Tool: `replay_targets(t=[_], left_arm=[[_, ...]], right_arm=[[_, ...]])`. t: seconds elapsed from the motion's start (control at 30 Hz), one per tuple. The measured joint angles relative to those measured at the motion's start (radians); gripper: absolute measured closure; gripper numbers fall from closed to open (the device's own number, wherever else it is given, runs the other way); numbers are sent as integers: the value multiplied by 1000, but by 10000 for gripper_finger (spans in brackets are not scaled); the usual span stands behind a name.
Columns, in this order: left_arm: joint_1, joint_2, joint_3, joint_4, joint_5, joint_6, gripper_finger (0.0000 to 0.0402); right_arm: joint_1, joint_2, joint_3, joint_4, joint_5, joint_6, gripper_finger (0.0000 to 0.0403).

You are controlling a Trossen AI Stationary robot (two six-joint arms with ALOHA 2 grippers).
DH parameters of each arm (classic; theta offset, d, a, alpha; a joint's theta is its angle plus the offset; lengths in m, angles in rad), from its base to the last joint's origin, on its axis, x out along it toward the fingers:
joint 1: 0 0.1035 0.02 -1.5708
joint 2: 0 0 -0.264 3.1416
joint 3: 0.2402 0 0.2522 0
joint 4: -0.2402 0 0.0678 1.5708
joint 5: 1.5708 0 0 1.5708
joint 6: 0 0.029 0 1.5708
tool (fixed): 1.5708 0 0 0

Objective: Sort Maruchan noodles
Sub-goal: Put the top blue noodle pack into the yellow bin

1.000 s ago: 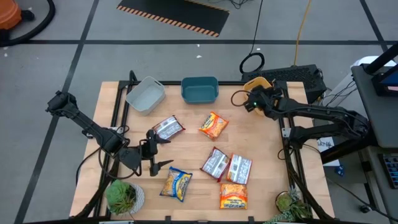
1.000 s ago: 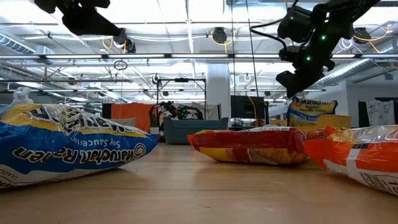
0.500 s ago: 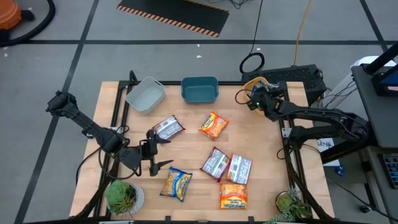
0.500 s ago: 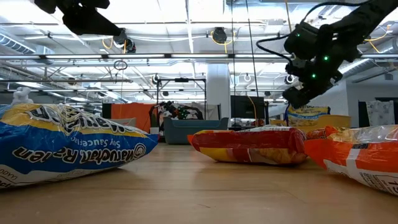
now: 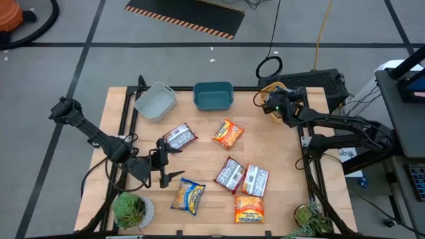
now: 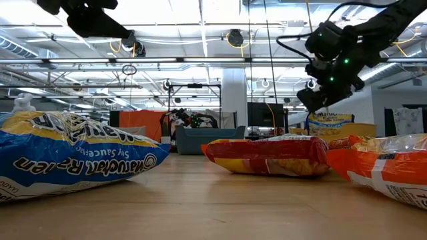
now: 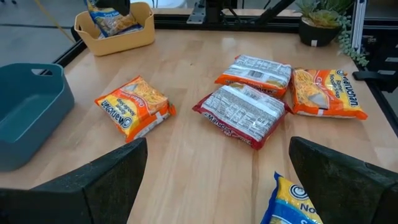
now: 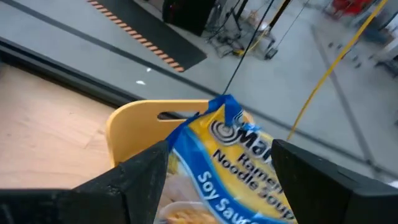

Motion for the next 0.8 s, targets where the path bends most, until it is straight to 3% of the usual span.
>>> replay_targets(t=[0.23,0.4,0.5,0.63,0.8], left_arm=[[0,0,0,0,0,0,7],[9,0,0,1,-1,2,7],[14,0,0,1,-1,2,7],[14,0,0,1,-1,2,7],[14,0,0,1,-1,2,7]], right_arm=[[-61,0,-60,91,-44,83,126],[-89,0,-137,280,-123,47,126],[-109,0,-162,306,-154,29,131],[-127,0,-170,303,-153,18,163],[-132,0,-170,304,-176,0,236]])
